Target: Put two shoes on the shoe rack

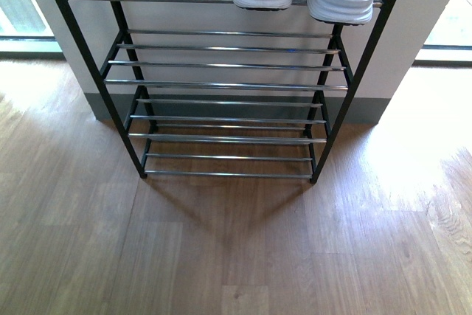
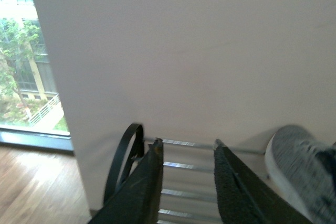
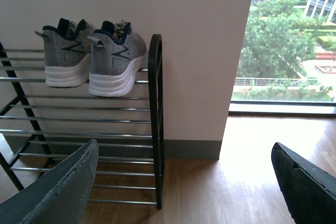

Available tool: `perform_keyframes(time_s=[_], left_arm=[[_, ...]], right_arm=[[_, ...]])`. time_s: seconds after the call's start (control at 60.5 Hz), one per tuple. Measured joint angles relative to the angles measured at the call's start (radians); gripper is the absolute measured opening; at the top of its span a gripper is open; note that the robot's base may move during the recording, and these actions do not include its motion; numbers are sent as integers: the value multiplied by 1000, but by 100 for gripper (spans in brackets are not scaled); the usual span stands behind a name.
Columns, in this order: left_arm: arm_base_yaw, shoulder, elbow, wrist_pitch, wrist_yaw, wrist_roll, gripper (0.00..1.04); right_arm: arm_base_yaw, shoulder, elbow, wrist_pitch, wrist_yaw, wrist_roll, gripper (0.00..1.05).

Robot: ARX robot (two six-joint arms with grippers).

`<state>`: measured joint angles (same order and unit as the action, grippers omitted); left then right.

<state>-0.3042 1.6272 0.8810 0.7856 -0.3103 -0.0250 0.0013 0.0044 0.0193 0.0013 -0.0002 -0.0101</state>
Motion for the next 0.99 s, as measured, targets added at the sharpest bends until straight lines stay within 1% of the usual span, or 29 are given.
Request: perform_keyframes(time_s=[0.099, 0.116, 0.198, 0.364, 0.629, 0.91, 0.959, 0.992], left_arm=[[28, -75, -154, 50, 44, 6, 2], [31, -83, -170, 55, 47, 6, 1], [62, -156, -288, 91, 80, 11, 1], [117, -274, -445, 127, 123, 14, 1], [175, -435, -616, 135, 184, 14, 1], [225, -628, -743, 67, 235, 14, 1], [261, -662, -759, 47, 293, 15, 1], [281, -689, -771, 30, 303, 16, 1]], right_arm=[[0, 0, 0, 0, 0, 0, 96], [0, 0, 0, 0, 0, 0, 96], [0, 0, 0, 0, 0, 0, 96], [0, 0, 0, 0, 0, 0, 96], [0, 0, 0, 0, 0, 0, 96], [0, 0, 0, 0, 0, 0, 96], [0, 0, 0, 0, 0, 0, 96], [0, 0, 0, 0, 0, 0, 96]])
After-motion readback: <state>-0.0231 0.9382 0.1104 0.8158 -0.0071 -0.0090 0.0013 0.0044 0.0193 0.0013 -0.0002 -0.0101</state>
